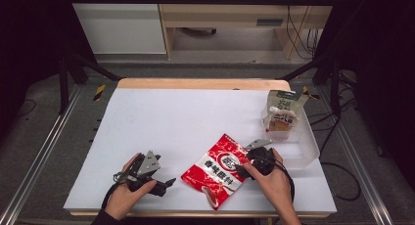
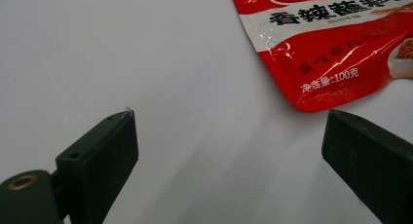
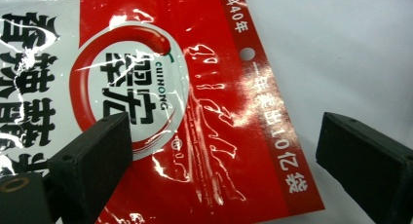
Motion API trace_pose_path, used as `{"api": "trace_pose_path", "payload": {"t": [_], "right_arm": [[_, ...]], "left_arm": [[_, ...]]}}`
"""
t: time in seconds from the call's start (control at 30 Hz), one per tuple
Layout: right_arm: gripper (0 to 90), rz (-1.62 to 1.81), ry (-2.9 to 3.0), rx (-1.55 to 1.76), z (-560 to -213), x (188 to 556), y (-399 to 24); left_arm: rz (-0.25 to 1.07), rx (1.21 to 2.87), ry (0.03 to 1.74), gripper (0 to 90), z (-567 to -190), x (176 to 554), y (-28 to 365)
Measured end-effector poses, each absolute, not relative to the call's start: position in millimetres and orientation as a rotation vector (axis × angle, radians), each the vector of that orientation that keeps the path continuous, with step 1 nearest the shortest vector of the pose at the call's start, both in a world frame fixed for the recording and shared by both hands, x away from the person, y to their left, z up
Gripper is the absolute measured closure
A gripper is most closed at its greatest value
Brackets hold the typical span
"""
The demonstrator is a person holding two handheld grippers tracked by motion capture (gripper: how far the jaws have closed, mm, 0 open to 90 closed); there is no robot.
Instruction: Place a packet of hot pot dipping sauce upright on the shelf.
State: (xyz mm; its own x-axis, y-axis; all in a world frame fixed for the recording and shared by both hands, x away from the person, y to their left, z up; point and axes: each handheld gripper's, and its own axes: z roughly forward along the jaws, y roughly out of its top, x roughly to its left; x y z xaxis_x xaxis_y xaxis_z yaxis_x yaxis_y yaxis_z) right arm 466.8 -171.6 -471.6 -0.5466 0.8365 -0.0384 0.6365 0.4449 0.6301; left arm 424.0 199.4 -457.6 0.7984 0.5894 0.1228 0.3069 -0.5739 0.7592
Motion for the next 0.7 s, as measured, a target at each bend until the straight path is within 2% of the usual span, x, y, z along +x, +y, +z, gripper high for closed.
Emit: {"api": "trace_pose_path", "payload": {"t": [0.7], "right_arm": [[8.8, 0.829, 2.392, 1.266, -474.1, 471.2, -168.1]], "left_arm": [[0.47, 2.216, 0.654, 6.2, -457.8, 423.9, 198.8]]}}
